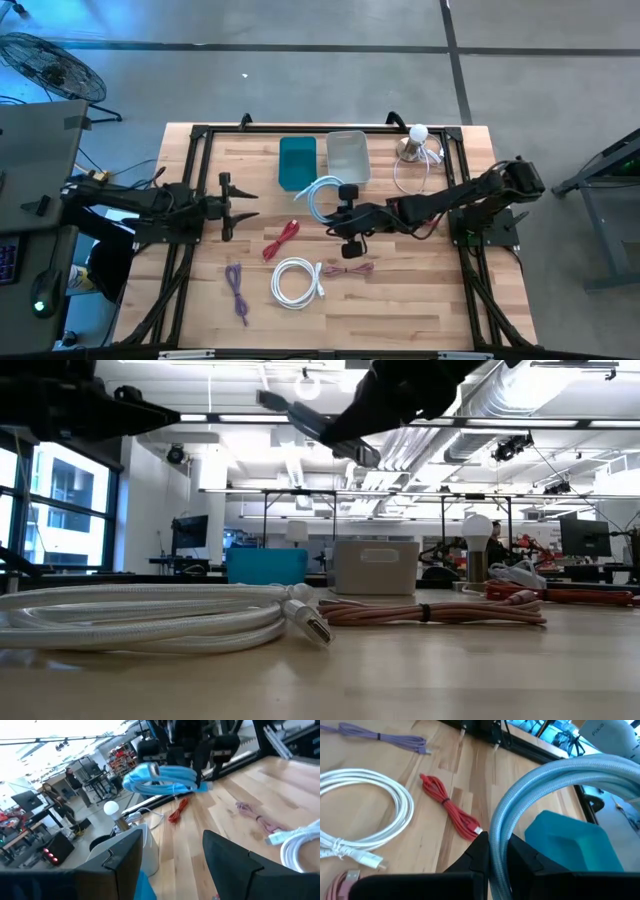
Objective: Pick & Place USB Port
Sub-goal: Put the blue HDMI cable into the blue bin
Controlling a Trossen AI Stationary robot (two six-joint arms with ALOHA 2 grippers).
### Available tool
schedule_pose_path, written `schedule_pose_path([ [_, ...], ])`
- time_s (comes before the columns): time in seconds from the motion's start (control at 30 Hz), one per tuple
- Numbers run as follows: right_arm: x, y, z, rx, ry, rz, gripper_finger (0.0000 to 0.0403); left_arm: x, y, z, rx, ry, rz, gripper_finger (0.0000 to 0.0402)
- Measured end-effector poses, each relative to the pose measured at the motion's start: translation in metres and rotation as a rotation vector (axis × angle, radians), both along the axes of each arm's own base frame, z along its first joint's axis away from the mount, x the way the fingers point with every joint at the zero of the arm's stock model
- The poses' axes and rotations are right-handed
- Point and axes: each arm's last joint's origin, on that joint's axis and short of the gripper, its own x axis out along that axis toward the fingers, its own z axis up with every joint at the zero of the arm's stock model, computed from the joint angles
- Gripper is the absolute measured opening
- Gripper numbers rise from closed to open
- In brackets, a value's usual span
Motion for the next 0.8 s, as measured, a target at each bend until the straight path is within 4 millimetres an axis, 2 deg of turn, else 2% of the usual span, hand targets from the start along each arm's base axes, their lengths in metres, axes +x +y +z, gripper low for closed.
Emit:
schedule_pose_path([
  [0.17, 0.001, 0.001, 0.002, -0.017, -0.015, 0.017, 0.0033, 0.016, -0.002, 0.000, 0.086, -0.015, 0.012, 0.0202],
  [0.33, 0.000, 0.004, 0.001, -0.026, -0.012, 0.030, 0.0033, 0.024, -0.001, 0.010, 0.099, -0.124, 0.095, 0.0202],
  [0.47, 0.000, 0.007, 0.001, -0.043, -0.009, 0.039, 0.0033, 0.024, -0.001, 0.015, -0.001, -0.198, 0.114, 0.0202],
  [0.8, -0.001, 0.008, 0.002, -0.120, -0.004, 0.057, 0.0033, 0.026, -0.002, 0.013, -0.205, -0.203, 0.049, 0.0202],
])
